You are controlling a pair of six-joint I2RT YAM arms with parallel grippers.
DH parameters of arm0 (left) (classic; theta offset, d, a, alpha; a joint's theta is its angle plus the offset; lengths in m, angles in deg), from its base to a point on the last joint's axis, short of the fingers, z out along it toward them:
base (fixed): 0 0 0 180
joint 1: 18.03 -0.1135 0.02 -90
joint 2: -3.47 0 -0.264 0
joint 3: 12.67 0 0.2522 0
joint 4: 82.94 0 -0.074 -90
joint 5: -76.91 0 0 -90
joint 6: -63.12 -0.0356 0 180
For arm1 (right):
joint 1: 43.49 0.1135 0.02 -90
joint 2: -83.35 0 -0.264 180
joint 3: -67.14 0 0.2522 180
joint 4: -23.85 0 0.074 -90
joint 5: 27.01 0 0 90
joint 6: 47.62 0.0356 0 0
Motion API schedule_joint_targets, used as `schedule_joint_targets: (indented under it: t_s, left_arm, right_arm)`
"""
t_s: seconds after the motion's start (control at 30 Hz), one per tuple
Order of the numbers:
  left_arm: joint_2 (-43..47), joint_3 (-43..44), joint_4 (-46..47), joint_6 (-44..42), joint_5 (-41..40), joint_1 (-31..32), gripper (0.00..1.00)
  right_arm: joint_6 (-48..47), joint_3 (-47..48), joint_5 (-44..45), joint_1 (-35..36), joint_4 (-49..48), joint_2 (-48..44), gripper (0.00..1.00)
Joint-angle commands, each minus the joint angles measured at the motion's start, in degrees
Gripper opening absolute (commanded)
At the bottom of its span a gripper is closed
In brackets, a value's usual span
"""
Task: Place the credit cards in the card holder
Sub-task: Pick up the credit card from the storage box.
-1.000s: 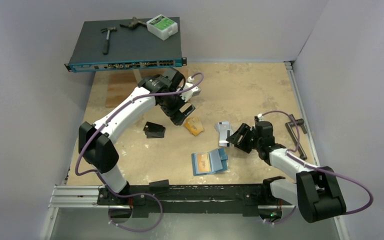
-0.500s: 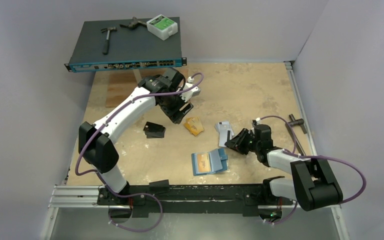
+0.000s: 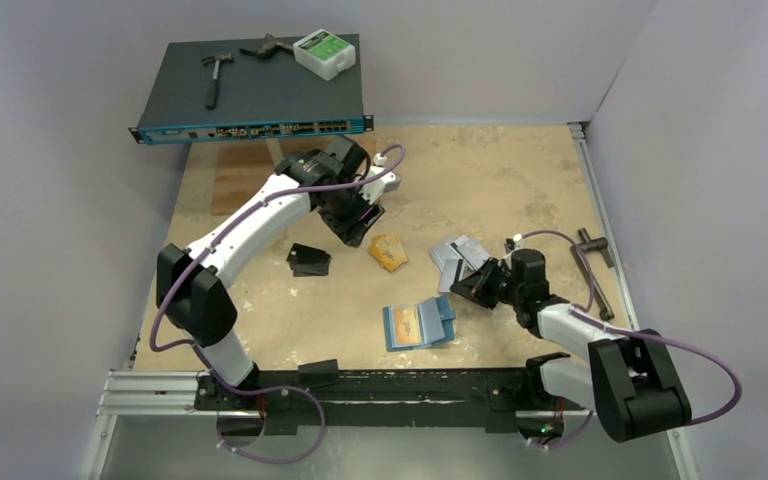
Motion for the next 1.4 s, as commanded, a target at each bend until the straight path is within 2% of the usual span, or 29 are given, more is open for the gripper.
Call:
schedule_joint_targets:
  t_s: [0.0,0.13,0.2,0.3,0.33,0.47,0.57,0.6,0.67,0.73,0.8,0.87,0.93,1.03,1.13,1.2,1.3,1.37]
  left_arm:
    - [2.4,-0.2,-0.2,2.1,1.3,-0.8,0.56]
    - [3.3,0.1,-0.5,2.8,4.2,-1.5,0.78]
    - [3.7,0.8,-1.2,3.6,7.0,-2.2,0.84]
    - [4.6,1.7,-1.8,5.0,11.4,-3.1,0.99]
    - [5.0,1.7,-1.8,5.4,12.5,-3.2,1.0]
    - [5.9,1.9,-1.9,8.7,19.3,-4.3,0.98]
    - [5.3,2.5,-2.4,11.3,25.8,-6.8,0.63]
    - [5.1,2.5,-2.8,13.0,26.4,-7.9,0.55]
    - [5.4,0.7,-2.0,14.9,28.4,-10.1,0.53]
    - [5.2,-1.0,-1.4,16.8,33.0,-13.0,0.58]
    - [5.5,-2.5,-0.5,18.3,36.1,-15.8,0.69]
    - [6.0,-4.3,0.7,20.1,40.7,-17.9,0.76]
    - [8.0,-7.9,3.4,21.6,45.3,-18.5,0.83]
    - [11.9,-13.0,7.9,24.6,50.2,-18.4,0.99]
    - [14.6,-15.4,11.2,23.9,56.1,-17.6,1.0]
    - [17.1,-18.8,16.7,27.6,59.0,-16.6,1.0]
    - [21.2,-24.0,25.9,32.1,58.7,-14.8,1.0]
    - [22.1,-25.1,28.0,33.3,58.3,-13.5,0.99]
  right_arm:
    - [-0.4,2.7,-2.9,-0.2,1.8,-2.1,0.0]
    - [-0.9,5.1,-4.4,-0.1,3.8,-5.3,0.0]
    - [-1.6,6.5,-5.9,-0.2,3.6,-6.3,0.0]
    - [-3.1,9.2,-8.3,-0.2,2.4,-7.0,0.0]
    - [-3.7,10.1,-9.3,-0.2,1.8,-7.1,0.0]
    - [-4.4,13.7,-13.5,-0.2,-2.0,-7.4,0.0]
    - [-3.9,15.0,-16.1,0.1,-5.2,-7.6,0.0]
    - [-3.5,14.9,-16.7,0.4,-6.6,-7.7,0.0]
    - [-2.8,15.2,-17.2,1.6,-8.7,-7.5,0.0]
    - [-2.5,15.6,-16.8,3.8,-10.0,-6.8,0.0]
    - [-1.6,15.9,-16.1,6.5,-12.4,-6.0,0.0]
    - [-1.0,16.3,-15.2,9.0,-14.3,-5.2,0.0]
    - [-0.4,16.9,-14.9,10.8,-15.9,-4.4,0.0]
    - [0.9,17.3,-15.2,12.1,-18.7,-4.1,0.0]
    - [1.7,18.4,-15.0,13.7,-20.2,-3.9,0.0]
    - [2.0,19.5,-14.4,15.8,-21.2,-3.5,0.0]
    - [2.9,20.9,-13.1,18.9,-22.6,-2.2,0.0]
    - [4.8,20.7,-12.3,20.2,-26.1,-1.4,0.0]
